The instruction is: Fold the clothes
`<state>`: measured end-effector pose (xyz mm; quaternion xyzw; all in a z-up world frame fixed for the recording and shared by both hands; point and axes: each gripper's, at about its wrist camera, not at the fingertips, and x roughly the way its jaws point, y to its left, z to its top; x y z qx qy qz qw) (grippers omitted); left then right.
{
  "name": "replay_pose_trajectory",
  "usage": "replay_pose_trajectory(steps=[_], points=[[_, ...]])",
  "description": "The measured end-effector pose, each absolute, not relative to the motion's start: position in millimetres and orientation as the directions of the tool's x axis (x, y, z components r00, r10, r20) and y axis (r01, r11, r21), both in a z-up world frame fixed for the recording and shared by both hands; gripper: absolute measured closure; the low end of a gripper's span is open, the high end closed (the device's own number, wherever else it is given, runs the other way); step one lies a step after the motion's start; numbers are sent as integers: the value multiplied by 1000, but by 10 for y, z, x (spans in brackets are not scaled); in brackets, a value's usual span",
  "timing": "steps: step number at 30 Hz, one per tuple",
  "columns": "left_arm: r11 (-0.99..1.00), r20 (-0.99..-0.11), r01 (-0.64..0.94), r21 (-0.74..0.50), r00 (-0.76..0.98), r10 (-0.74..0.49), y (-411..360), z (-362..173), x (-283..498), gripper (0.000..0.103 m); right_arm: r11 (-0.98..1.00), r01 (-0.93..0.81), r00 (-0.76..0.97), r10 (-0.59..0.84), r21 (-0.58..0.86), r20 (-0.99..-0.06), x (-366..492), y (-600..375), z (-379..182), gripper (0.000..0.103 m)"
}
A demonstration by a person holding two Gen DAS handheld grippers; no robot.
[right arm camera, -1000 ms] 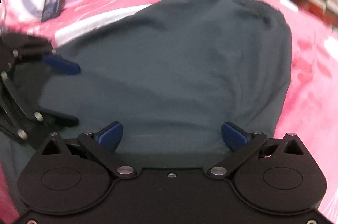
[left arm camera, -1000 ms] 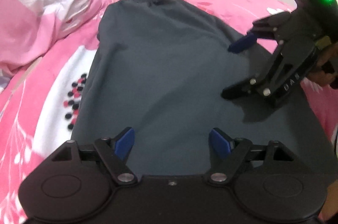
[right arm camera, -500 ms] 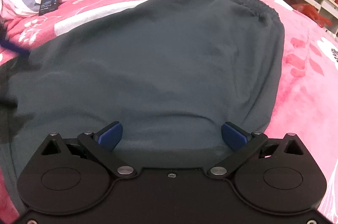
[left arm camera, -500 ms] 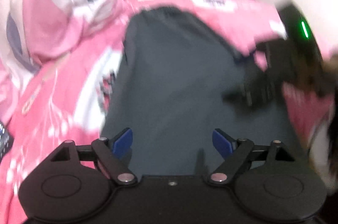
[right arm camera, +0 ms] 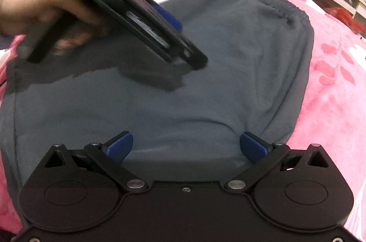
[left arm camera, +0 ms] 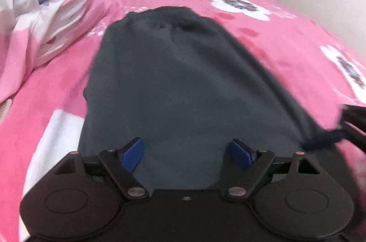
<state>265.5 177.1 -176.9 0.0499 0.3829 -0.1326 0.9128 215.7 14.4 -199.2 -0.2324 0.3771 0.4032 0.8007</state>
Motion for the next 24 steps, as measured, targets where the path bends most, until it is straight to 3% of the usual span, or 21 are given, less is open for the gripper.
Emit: replay_pose_trajectory(steps=[2,5,7,9,13,15,19,24], points=[[950,-701,302,74,693,-165,1738,-1772,2795,17,559,-827,385,473,-68,-793,2159,137,-1993,0],[969,-710,233,77,695,-110,1895,-1729,2903,17,544,-837,373,478,-65,-795,2161,111,-1990,0],[983,-710,175,64,700,-78,1991,-1676,2936,26,540,-839,369,478,-65,-797,2162,107,-1985,0],[991,-672,117,66,740,-43,2007,-1516,2814,26,539,-840,369,477,-66,-798,2161,108,-1984,0],[958,-645,272,96,749,-148,1731,-1457,2576,23,536,-841,368,474,-70,-800,2158,110,-1982,0],[925,-709,368,90,676,-200,1530,-1671,2493,23,535,-842,369,472,-73,-801,2154,110,-1979,0],[928,-696,359,98,691,-193,1622,-1852,2433,16,535,-841,373,467,-80,-801,2133,106,-1985,0],[964,-707,196,179,707,-13,2025,-1782,2490,13,535,-841,372,461,-82,-805,2161,122,-1976,0]])
